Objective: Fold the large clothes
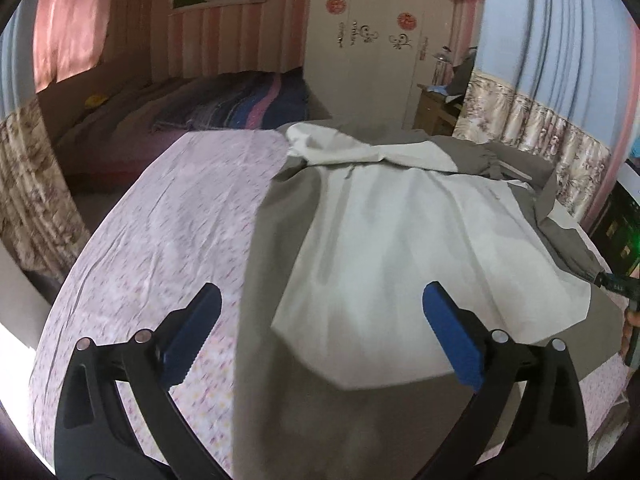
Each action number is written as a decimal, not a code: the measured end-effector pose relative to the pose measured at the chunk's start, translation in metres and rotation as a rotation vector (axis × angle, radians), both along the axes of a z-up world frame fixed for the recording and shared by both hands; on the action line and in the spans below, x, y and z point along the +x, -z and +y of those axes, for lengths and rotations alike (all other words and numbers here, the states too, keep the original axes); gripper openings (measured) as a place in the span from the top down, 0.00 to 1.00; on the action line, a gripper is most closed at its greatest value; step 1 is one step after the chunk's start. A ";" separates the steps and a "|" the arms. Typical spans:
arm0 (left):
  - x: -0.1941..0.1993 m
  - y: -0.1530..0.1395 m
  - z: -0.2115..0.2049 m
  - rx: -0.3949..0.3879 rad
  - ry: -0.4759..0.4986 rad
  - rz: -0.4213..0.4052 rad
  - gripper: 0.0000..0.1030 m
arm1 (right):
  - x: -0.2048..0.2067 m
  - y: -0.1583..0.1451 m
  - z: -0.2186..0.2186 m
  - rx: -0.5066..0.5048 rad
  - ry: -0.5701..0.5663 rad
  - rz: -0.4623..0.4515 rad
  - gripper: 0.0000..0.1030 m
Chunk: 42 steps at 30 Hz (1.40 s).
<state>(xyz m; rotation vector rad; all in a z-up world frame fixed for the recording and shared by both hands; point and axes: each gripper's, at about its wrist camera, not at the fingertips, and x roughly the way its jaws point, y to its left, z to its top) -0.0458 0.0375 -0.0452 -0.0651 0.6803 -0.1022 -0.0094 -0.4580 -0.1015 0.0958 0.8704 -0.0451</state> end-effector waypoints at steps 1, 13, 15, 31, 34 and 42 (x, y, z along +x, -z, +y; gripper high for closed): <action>0.003 -0.002 -0.004 -0.001 0.009 0.000 0.03 | 0.001 -0.007 -0.001 0.014 -0.003 -0.017 0.90; 0.012 -0.025 -0.050 -0.004 0.117 -0.053 0.03 | -0.011 -0.126 0.028 0.387 -0.146 -0.285 0.93; 0.009 -0.026 -0.056 -0.012 0.123 -0.058 0.03 | -0.016 -0.132 0.044 0.405 -0.164 -0.306 0.93; -0.037 0.009 -0.025 -0.215 -0.101 0.075 0.03 | -0.050 -0.081 0.203 0.395 -0.143 -0.424 0.90; -0.039 0.009 -0.039 -0.204 -0.059 0.072 0.03 | -0.049 -0.071 0.217 0.294 -0.160 -0.391 0.52; -0.038 0.023 -0.095 -0.203 0.054 0.139 0.03 | -0.068 -0.017 0.173 0.272 -0.155 -0.120 0.17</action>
